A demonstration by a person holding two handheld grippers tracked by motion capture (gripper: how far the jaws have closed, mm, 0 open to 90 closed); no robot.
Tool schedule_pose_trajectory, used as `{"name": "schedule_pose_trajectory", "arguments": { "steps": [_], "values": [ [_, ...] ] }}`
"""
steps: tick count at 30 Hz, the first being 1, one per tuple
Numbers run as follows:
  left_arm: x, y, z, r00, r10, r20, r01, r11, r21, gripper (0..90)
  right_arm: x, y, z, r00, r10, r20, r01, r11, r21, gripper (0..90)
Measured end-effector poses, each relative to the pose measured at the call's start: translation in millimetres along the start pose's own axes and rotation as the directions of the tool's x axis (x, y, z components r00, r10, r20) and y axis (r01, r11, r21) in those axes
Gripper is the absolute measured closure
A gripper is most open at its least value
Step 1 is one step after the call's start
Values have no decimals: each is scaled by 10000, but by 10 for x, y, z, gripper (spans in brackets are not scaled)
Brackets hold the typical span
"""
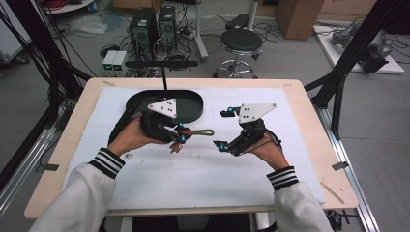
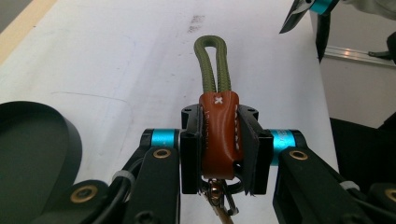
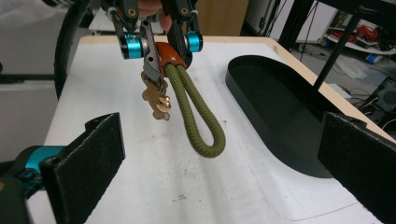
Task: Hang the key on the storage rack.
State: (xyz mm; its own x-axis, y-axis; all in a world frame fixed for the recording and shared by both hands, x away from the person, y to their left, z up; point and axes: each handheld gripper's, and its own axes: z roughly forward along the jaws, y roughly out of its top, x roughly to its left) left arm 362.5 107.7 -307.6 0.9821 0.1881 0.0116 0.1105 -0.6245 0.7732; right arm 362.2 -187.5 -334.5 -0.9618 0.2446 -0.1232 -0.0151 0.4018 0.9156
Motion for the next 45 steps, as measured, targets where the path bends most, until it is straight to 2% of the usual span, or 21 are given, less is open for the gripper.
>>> {"name": "schedule_pose_trajectory", "arguments": {
  "steps": [5, 9, 12, 15, 18, 20, 21, 22, 24, 25, 27, 29, 30, 31, 32, 33, 35, 37, 38, 41, 45],
  "values": [
    [15, -11, -27, 9999, -64, -140, 63, 10000, -25, 724, 9, -35, -45, 9995, 300, 116, -299, 9995, -50, 3],
    [53, -64, -94, 9966, -397, -716, 367, 9984, -431, 724, 5, -83, -115, 9985, 369, 403, -363, 9992, -156, 3],
    [102, -135, -170, 9872, -859, -1344, 738, 9930, -923, 726, 0, -190, -239, 9941, 585, 913, -552, 9978, -379, 3],
    [149, -222, -249, 9707, -1265, -2042, 989, 9851, -1404, 727, 2, -265, -340, 9880, 787, 1326, -755, 9967, -286, 3],
    [203, -304, -331, 9428, -1722, -2854, 1230, 9755, -1823, 728, 4, -317, -412, 9846, 896, 1502, -826, 9952, -524, 3],
    [241, -344, -383, 9179, -2100, -3367, 1423, 9662, -2148, 728, -1, -429, -503, 9737, 1197, 1938, -1090, 9919, -653, 3],
    [260, -358, -411, 9043, -2222, -3646, 1454, 9631, -2264, 728, -1, -429, -503, 9737, 1197, 1938, -1090, 9919, -653, 3],
    [281, -369, -435, 8916, -2403, -3839, 1528, 9575, -2445, 728, -12, -508, -560, 9647, 1373, 2249, -1244, 9897, -705, 3],
    [311, -382, -475, 8530, -2547, -4555, 1437, 9537, -2643, 728, -13, -578, -615, 9589, 1574, 2359, -1431, 9867, -765, 3],
    [331, -392, -491, 8425, -2697, -4662, 1470, 9479, -2827, 728, -16, -608, -638, 9556, 1602, 2474, -1438, 9861, -832, 2],
    [353, -404, -514, 8079, -2842, -5162, 1382, 9430, -3029, 728, -15, -639, -662, 9529, 1665, 2534, -1490, 9850, -869, 3],
    [380, -419, -535, 7874, -3080, -5339, 1390, 9326, -3330, 728, -18, -722, -731, 9410, 1873, 2819, -1648, 9811, -1019, 3],
    [393, -425, -542, 7783, -3131, -5443, 1363, 9304, -3402, 728, -18, -722, -731, 9410, 1873, 2819, -1648, 9811, -1019, 3],
    [417, -434, -548, 7783, -3209, -5396, 1447, 9281, -3432, 728, -16, -748, -752, 9374, 1998, 2851, -1759, 9786, -1071, 3],
    [429, -443, -548, 7678, -3297, -5494, 1511, 9264, -3449, 727, -29, -799, -789, 9305, 2084, 3014, -1814, 9766, -1153, 3],
    [442, -450, -548, 7552, -3290, -5669, 1486, 9283, -3408, 727, -29, -799, -789, 9305, 2084, 3014, -1814, 9766, -1153, 3],
    [475, -472, -558, 7477, -3457, -5670, 1619, 9229, -3493, 727, -33, -841, -815, 9260, 2178, 3085, -1907, 9748, -1156, 3],
    [503, -488, -571, 7295, -3570, -5834, 1666, 9200, -3547, 727, -30, -876, -838, 9225, 2246, 3140, -1964, 9733, -1192, 3],
    [516, -497, -579, 7132, -3698, -5955, 1723, 9159, -3625, 727, -24, -890, -845, 9191, 2339, 3170, -2052, 9712, -1214, 3],
    [565, -529, -606, 6818, -3913, -6181, 1734, 9073, -3832, 727, 10, -944, -870, 9134, 2300, 3360, -1930, 9711, -1402, 3],
    [637, -578, -645, 6477, -4203, -6355, 1752, 8939, -4126, 727, 46, -995, -909, 9041, 2364, 3560, -1871, 9679, -1676, 3]
  ]
}}
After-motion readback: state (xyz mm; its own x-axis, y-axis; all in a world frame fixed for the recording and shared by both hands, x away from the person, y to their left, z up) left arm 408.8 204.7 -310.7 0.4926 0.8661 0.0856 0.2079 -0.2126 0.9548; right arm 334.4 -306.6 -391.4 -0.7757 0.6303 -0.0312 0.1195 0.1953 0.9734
